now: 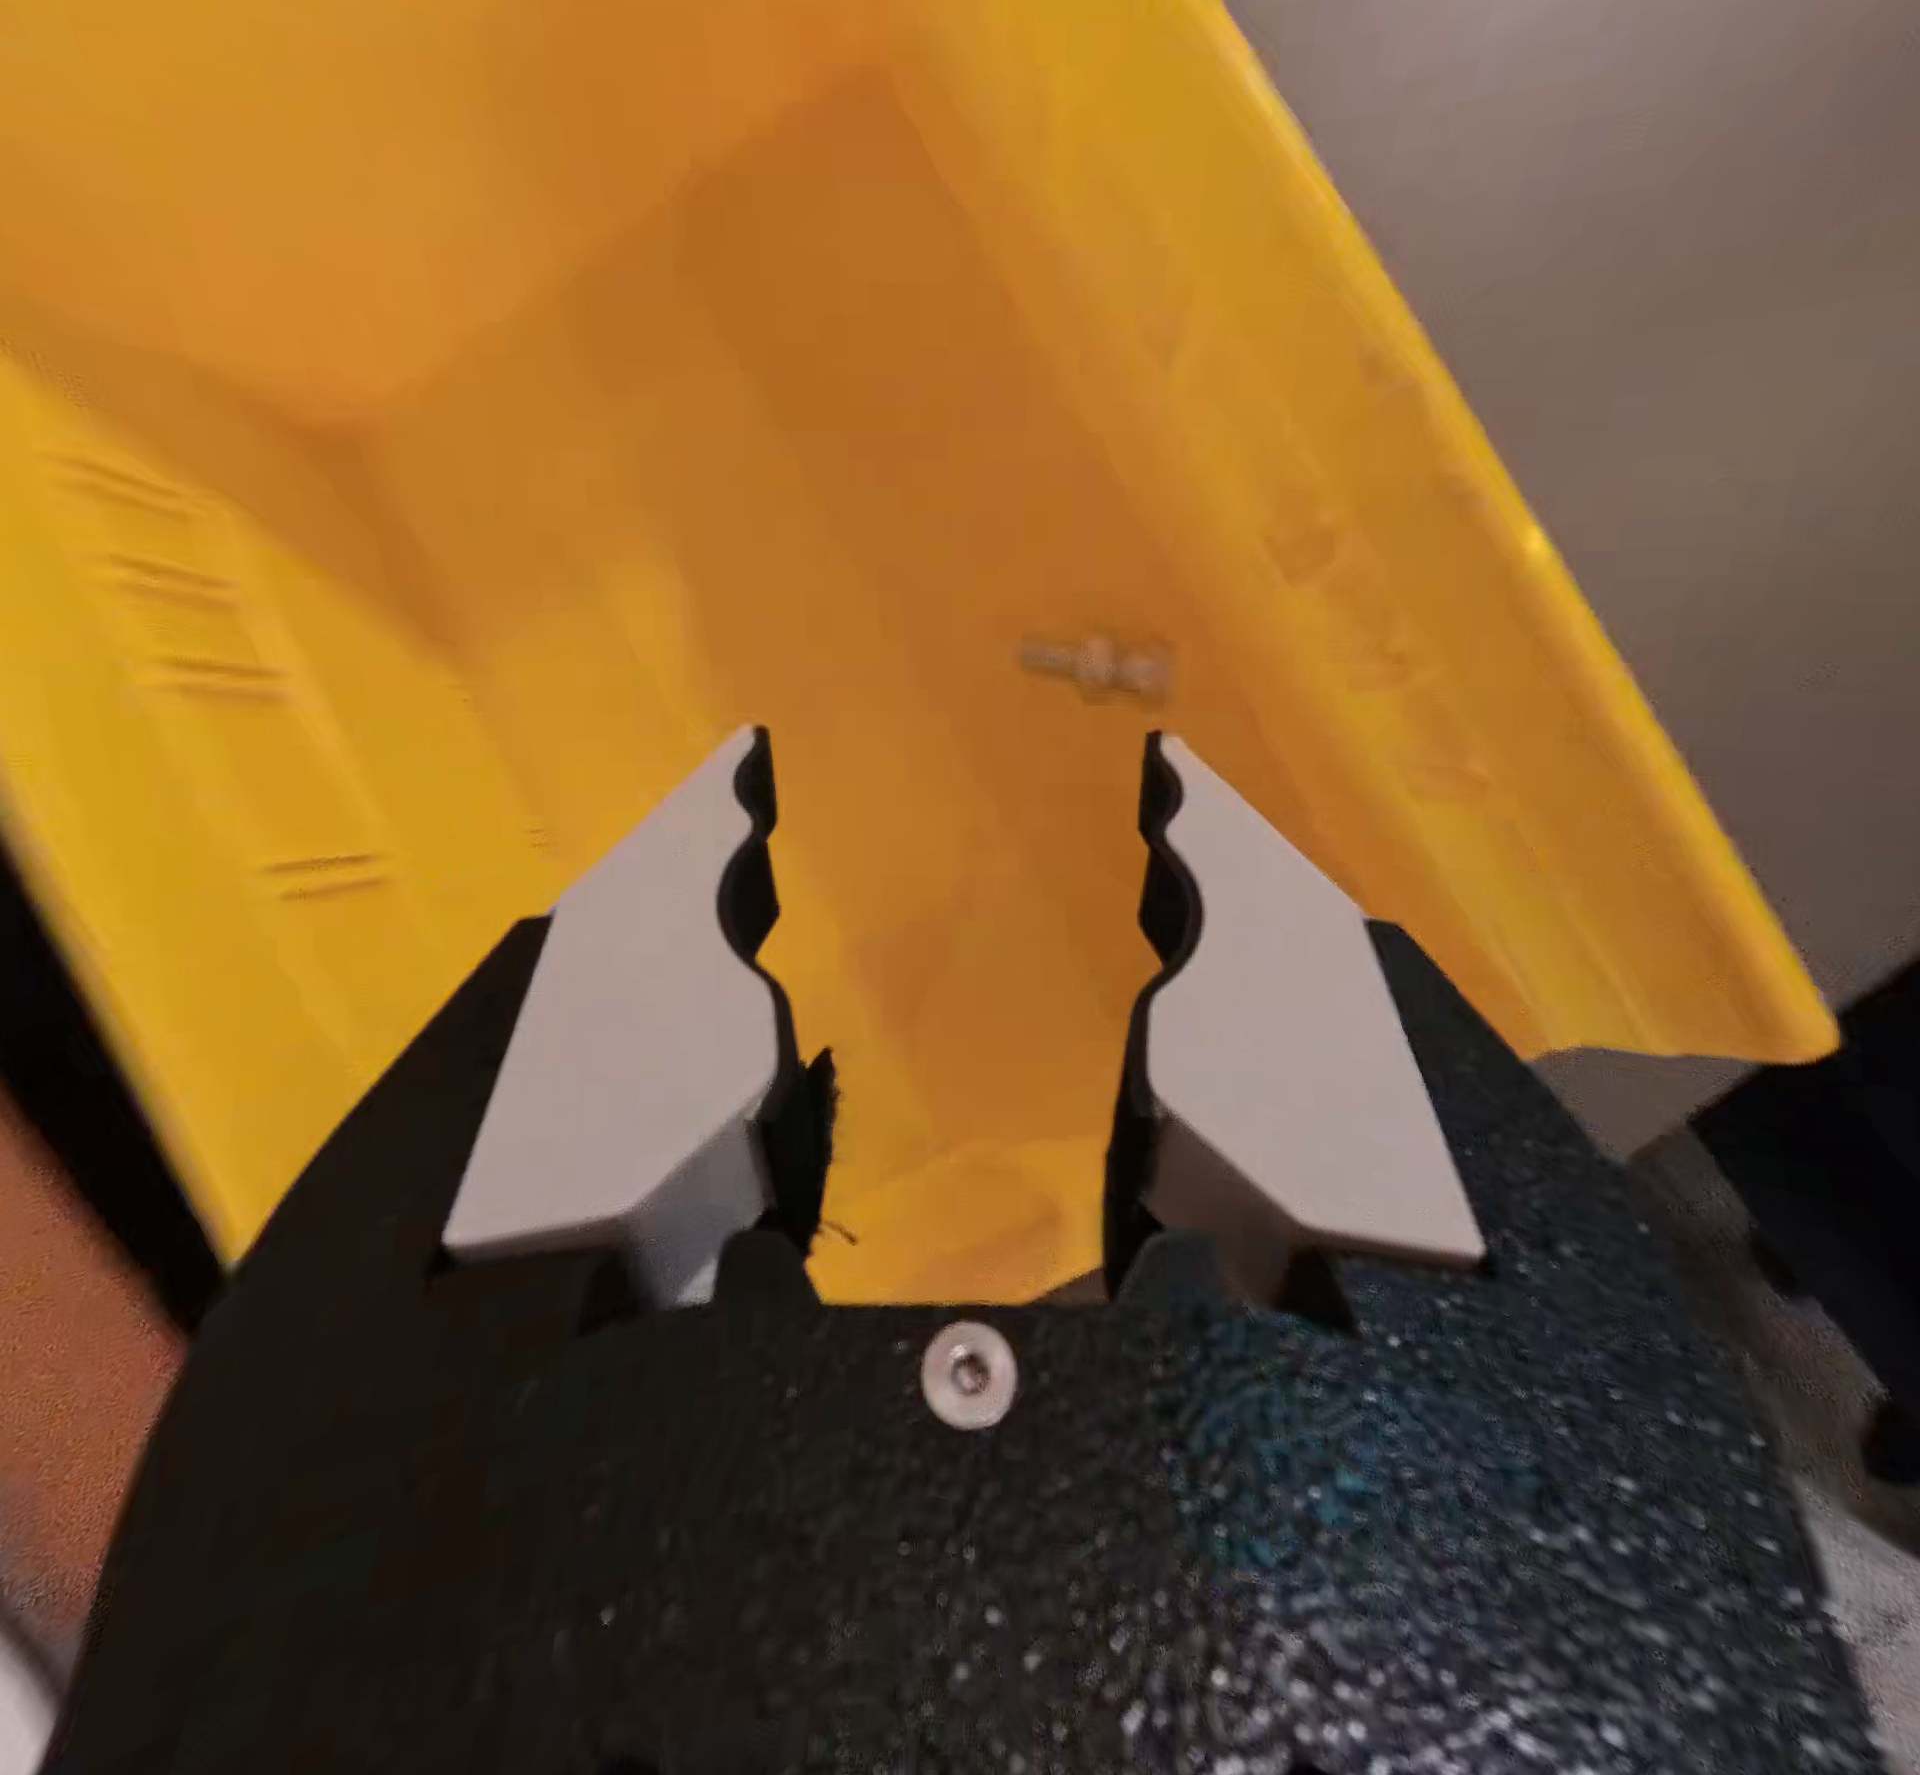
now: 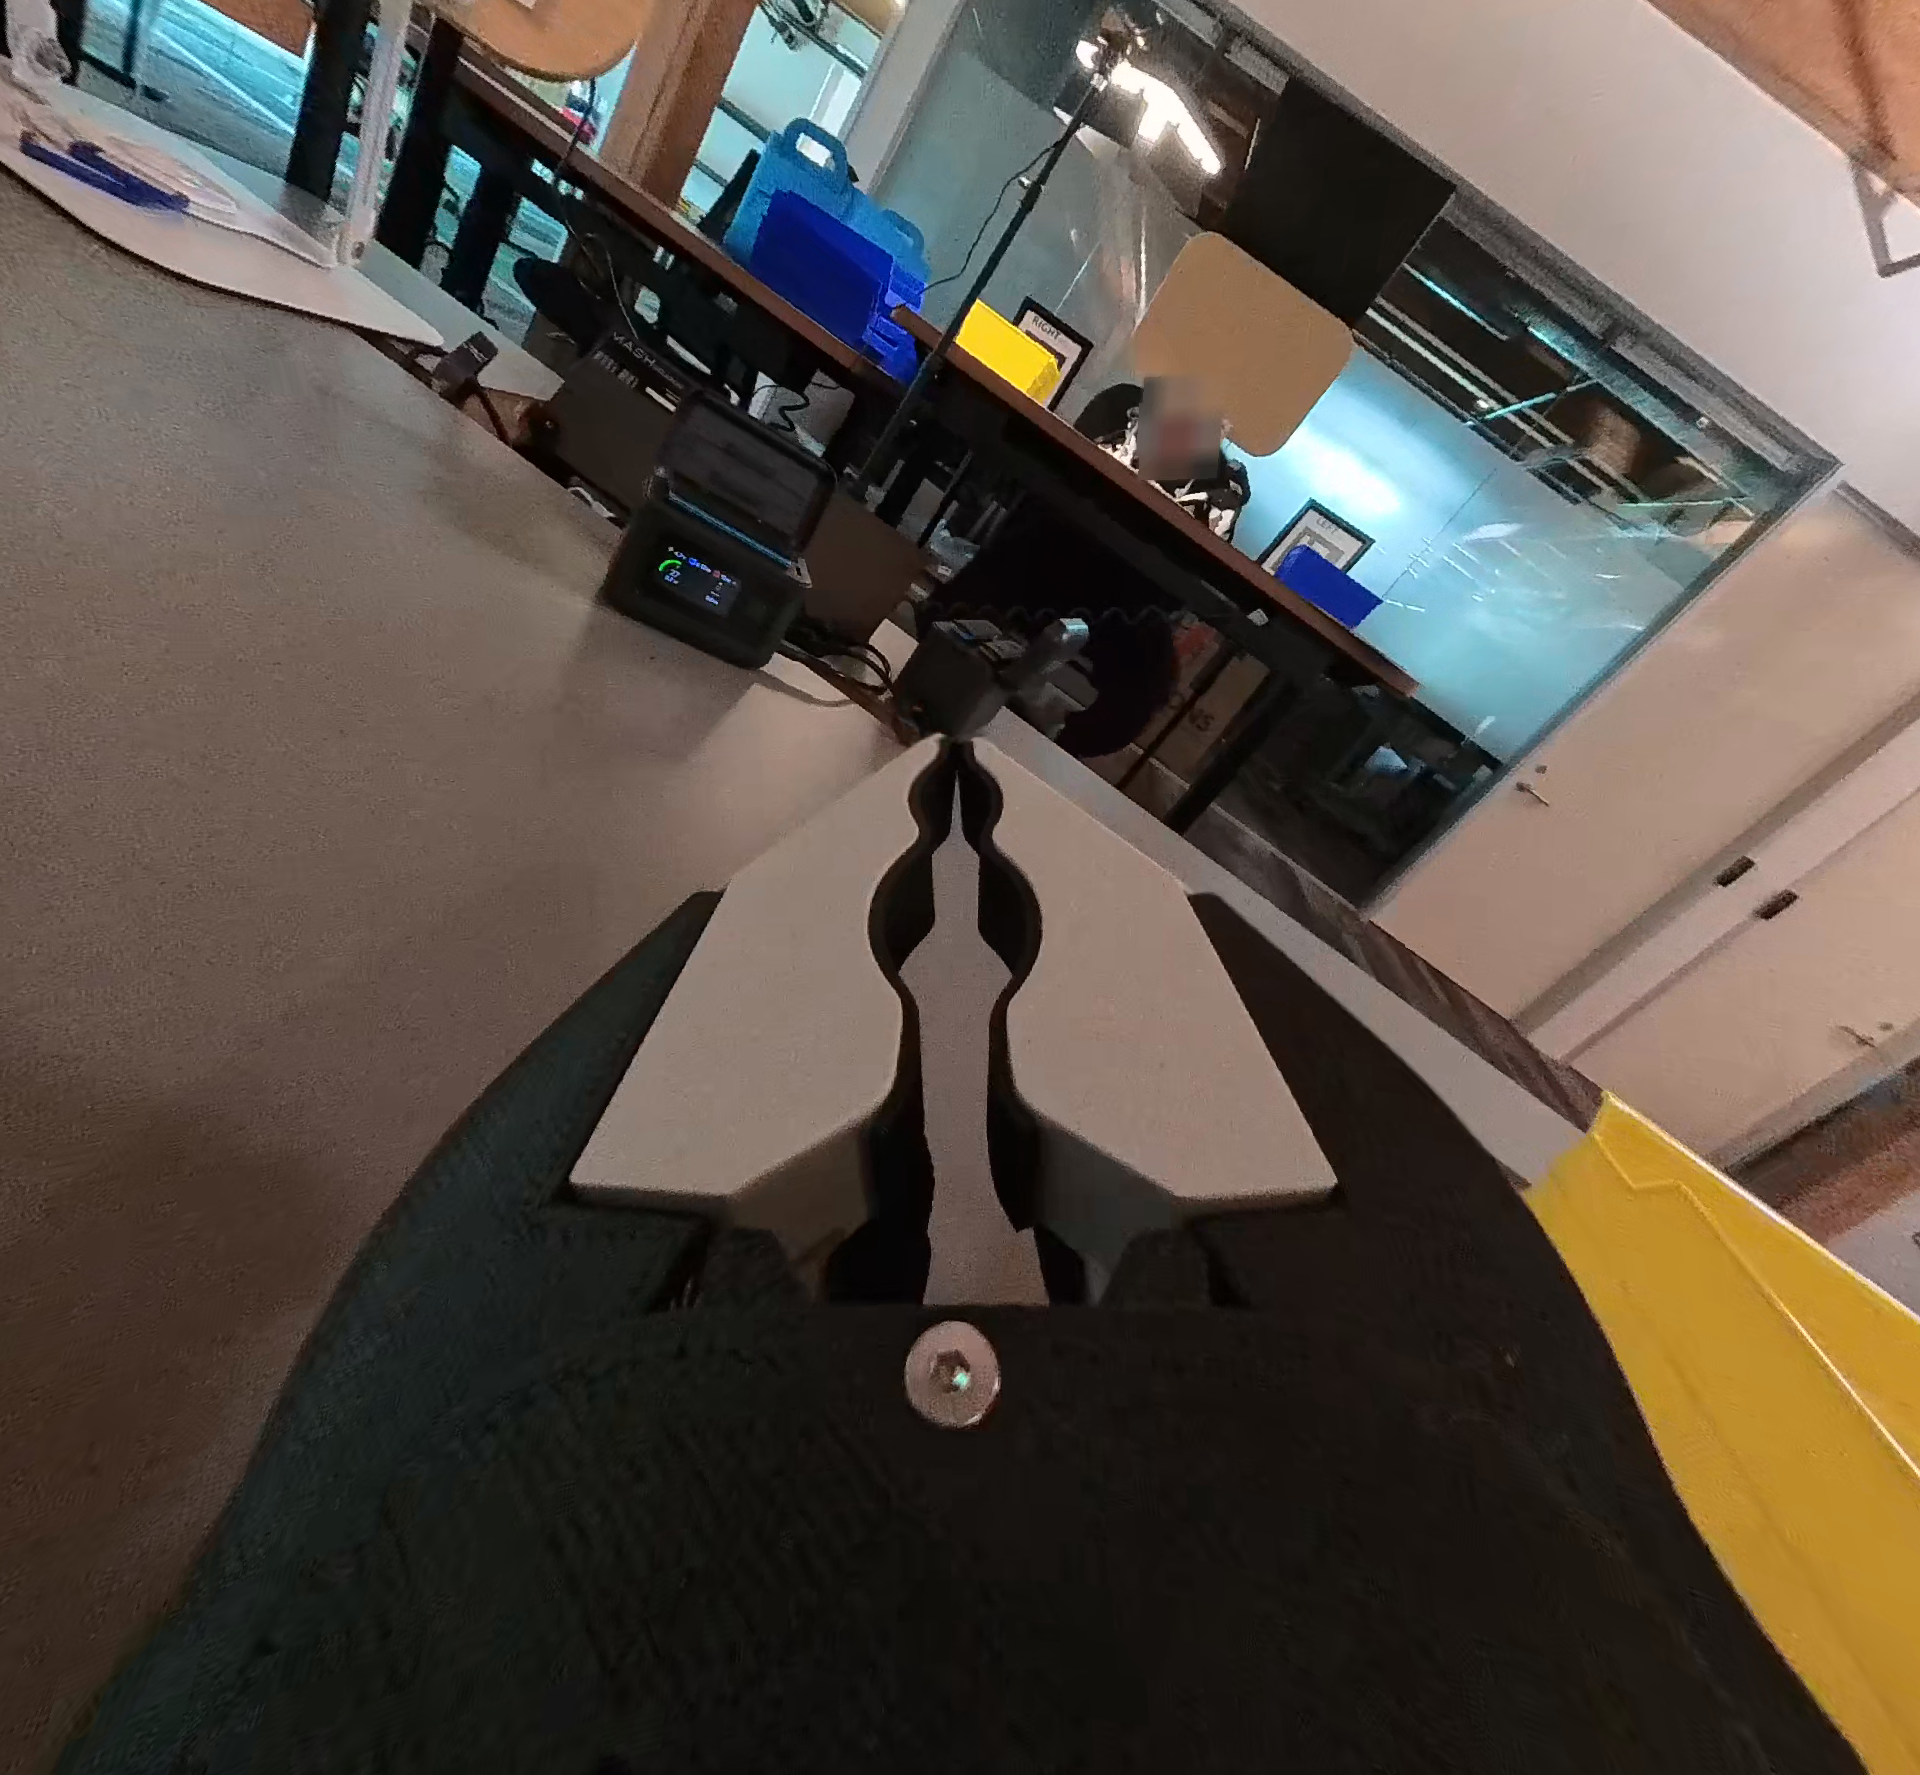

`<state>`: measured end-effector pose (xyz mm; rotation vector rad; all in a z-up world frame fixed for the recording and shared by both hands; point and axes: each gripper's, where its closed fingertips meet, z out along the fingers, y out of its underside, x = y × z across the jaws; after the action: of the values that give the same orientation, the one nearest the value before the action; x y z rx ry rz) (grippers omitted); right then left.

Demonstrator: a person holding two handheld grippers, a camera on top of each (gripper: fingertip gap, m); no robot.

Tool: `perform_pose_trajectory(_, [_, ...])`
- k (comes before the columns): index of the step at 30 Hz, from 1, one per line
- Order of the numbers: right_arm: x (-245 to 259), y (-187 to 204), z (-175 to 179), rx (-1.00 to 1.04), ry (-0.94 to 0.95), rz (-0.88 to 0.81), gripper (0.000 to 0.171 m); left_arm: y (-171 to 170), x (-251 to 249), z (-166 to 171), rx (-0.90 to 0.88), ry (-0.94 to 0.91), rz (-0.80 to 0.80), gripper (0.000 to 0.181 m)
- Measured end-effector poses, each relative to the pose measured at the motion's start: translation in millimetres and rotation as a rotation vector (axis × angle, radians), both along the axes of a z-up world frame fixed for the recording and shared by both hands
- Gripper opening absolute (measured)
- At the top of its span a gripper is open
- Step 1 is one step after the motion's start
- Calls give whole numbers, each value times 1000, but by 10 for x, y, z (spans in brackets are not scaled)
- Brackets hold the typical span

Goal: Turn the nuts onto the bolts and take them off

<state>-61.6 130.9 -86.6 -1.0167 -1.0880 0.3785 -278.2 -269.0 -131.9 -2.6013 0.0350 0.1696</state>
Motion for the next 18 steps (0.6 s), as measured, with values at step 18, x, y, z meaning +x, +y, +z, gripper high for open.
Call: perform_pose_trajectory(18, [-110,-138,-85,109,-99,20,0,250,224,-541,3,-102,-109,37])
